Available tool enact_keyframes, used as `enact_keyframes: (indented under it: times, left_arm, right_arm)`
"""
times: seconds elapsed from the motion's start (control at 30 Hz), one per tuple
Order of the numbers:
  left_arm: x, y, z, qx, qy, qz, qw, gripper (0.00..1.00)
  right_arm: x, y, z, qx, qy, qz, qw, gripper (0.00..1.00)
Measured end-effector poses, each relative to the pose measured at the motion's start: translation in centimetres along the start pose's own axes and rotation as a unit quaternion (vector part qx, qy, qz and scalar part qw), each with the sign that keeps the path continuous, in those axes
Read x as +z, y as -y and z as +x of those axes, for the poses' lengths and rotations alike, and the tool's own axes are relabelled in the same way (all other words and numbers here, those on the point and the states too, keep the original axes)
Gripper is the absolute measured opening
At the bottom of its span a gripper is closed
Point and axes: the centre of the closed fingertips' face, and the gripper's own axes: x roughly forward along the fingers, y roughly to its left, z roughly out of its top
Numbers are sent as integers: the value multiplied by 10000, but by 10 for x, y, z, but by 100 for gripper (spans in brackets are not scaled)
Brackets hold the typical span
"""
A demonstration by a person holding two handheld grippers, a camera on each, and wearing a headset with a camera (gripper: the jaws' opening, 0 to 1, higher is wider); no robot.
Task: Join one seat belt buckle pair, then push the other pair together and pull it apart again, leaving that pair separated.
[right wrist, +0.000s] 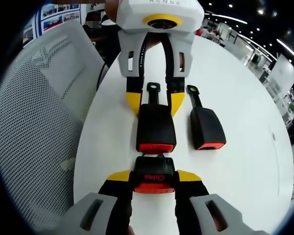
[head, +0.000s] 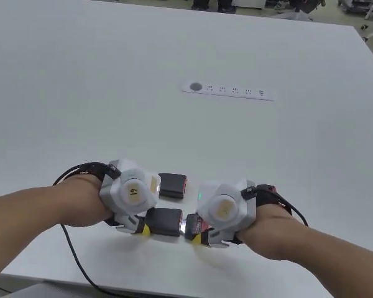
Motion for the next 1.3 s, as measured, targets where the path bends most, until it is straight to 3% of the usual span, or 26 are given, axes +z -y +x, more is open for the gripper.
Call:
enact_keyframes:
  times: [0.23,0.5,0.73,1.1,1.3]
  left_arm:
    - [1,1,0,31,-73,59,10000,31]
    - [0,-1,-2,150,-59,-98,9998,32]
    - [1,-1,-8,210,-48,-50,9998,33]
    - [31,-11,-36,271,304,-209,9990,36]
    - [36,-33,-38,476,377,-187,9980,36]
  right_arm:
    - [0,1,1,1,-67,-44,10000,30]
    - [1,-1,-1,-43,-39,-5,10000,31]
    - [9,-1,-8,-81,146,161,9997,30]
    - [23,5,-38,-143,373,129,9991,28]
    - [7,19,-42,-233,297,159,9992,29]
